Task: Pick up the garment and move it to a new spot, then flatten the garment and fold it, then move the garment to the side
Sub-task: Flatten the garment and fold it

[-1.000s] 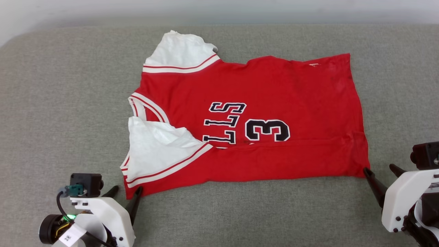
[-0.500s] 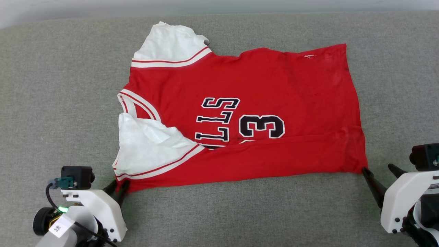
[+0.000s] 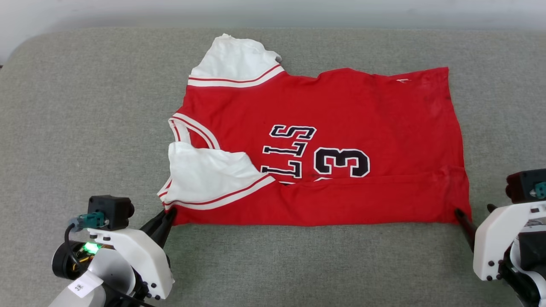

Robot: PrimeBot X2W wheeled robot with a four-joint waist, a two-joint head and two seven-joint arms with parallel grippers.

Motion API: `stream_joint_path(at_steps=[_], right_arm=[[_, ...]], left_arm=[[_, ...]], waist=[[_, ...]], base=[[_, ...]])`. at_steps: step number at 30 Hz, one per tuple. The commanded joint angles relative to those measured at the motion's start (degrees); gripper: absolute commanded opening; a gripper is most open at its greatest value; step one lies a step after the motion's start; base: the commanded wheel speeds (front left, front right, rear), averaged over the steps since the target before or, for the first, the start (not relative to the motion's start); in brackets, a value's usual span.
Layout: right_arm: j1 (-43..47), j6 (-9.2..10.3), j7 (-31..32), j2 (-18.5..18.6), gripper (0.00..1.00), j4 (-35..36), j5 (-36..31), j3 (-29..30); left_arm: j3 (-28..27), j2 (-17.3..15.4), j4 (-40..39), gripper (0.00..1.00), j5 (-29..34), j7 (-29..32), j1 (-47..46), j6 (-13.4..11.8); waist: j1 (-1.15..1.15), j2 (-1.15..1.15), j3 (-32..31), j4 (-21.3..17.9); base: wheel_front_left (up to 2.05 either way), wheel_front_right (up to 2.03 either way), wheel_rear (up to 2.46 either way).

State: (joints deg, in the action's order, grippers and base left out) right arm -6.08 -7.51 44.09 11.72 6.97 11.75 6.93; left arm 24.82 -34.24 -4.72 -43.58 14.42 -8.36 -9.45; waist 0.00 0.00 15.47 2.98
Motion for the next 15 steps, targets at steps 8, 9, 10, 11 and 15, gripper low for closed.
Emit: stream_joint_path(at_steps=[8,9,10,11,15], right_arm=[[-3.32,0.06,1.18,-1.66,1.00,-5.45,-5.08,1.10],[-3.51,0.06,1.29,-1.94,1.00,-6.20,-5.64,1.25],[-3.47,0.06,1.47,-2.27,1.00,-7.04,-6.09,1.25],[-3.33,0.06,1.64,-2.53,1.00,-7.83,-6.24,1.12],[-2.89,0.03,2.54,-3.87,1.00,-10.57,-5.70,0.62]], left_arm=[[0.36,-0.91,-7.40,0.00,1.13,1.36,0.52,-1.51],[0.45,-0.93,-7.80,0.00,1.15,1.39,0.47,-1.60],[0.53,-0.95,-8.13,0.00,1.26,1.44,0.41,-1.74],[0.63,-1.05,-8.33,0.00,1.43,1.65,0.40,-1.74],[0.87,-1.34,-8.69,0.00,1.62,1.97,0.42,-2.08]], waist=[[0.00,0.00,1.47,1.93],[0.00,0.00,1.70,2.10],[0.00,0.00,1.92,2.27],[0.00,0.00,2.11,2.43],[0.00,0.00,2.65,2.84]], base=[[0.00,0.00,0.00],[0.00,0.00,0.00],[0.00,0.00,0.00],[0.00,0.00,0.00],[0.00,0.00,0.00]])
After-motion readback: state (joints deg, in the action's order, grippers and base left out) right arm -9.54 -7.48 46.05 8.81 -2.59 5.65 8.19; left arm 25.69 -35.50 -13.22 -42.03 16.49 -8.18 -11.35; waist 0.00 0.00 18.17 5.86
